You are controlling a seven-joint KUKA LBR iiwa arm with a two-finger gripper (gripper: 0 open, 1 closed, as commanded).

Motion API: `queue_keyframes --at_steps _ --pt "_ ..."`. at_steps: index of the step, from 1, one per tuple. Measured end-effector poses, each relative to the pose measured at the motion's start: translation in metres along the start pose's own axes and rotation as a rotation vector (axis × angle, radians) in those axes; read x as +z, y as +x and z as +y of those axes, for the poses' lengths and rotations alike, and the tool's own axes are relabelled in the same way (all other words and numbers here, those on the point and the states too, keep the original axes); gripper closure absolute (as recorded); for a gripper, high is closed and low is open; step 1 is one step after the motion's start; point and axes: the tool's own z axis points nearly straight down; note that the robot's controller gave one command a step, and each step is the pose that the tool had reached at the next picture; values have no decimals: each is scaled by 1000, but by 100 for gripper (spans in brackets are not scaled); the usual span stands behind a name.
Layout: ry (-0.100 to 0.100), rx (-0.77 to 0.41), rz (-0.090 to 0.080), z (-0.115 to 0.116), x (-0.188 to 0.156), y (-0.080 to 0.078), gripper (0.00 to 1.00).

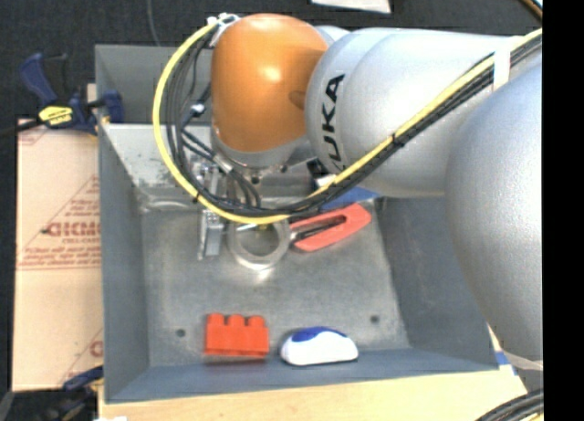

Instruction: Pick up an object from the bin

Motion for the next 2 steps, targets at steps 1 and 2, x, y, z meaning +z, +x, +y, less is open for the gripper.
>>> queue_keyframes --at_steps 1,2 --pt "0 0 0 0 0 0 0" --pt "-3 -10 -3 -17 6 -4 0"
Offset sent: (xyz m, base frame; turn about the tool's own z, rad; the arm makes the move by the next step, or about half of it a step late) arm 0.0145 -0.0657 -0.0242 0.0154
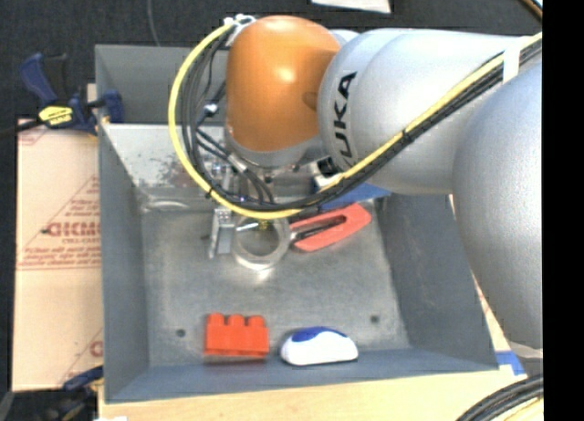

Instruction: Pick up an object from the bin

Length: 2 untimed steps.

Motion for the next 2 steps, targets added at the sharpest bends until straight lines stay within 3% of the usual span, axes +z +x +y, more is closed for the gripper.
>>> queue_keyframes --at_steps 1,2 --pt "0 -242 1 -9 47 24 0" --pt "5 -11 -5 -112 45 16 0"
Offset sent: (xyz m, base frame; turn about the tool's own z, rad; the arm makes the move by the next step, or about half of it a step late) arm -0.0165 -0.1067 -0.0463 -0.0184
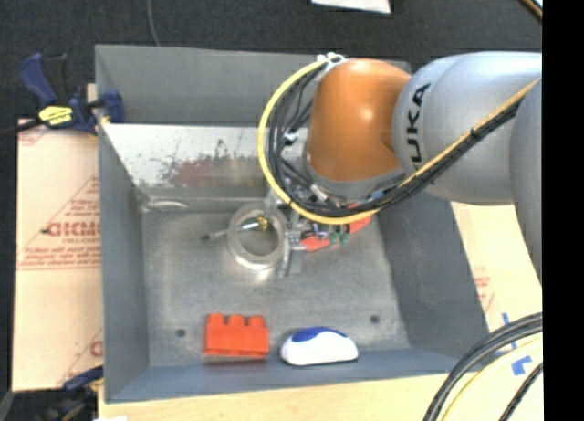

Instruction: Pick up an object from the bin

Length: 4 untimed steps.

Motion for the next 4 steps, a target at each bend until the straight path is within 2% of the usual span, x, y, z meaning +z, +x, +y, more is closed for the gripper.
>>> queue_keyframes --at_steps 1,2,3,4 --pt "-7 -440 2 15 25 3 0" --pt "1 -149 2 -20 49 -5 0" --pt "-6 -671 -1 6 57 47 0" --pt "-1 -214 -8 -23 46 25 0"
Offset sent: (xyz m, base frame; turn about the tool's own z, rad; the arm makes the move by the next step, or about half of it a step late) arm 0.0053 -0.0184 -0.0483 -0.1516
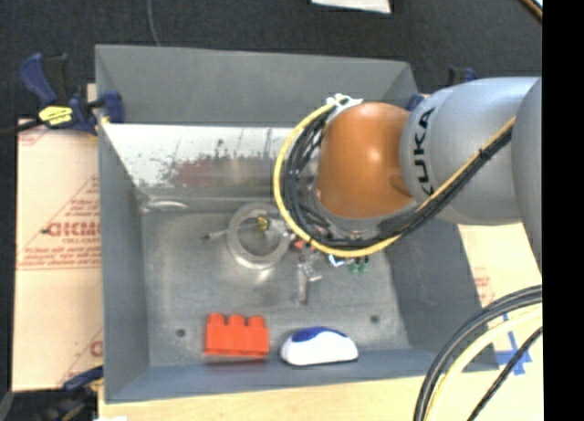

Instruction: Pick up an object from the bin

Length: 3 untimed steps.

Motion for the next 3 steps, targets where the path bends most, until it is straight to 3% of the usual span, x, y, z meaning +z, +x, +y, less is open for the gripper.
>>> queue_keyframes --at_steps 1,2,3 --pt "-7 -511 5 36 17 48 0" --pt "-3 -299 -5 30 29 45 0" --pt "-4 -460 1 -15 -19 39 0"
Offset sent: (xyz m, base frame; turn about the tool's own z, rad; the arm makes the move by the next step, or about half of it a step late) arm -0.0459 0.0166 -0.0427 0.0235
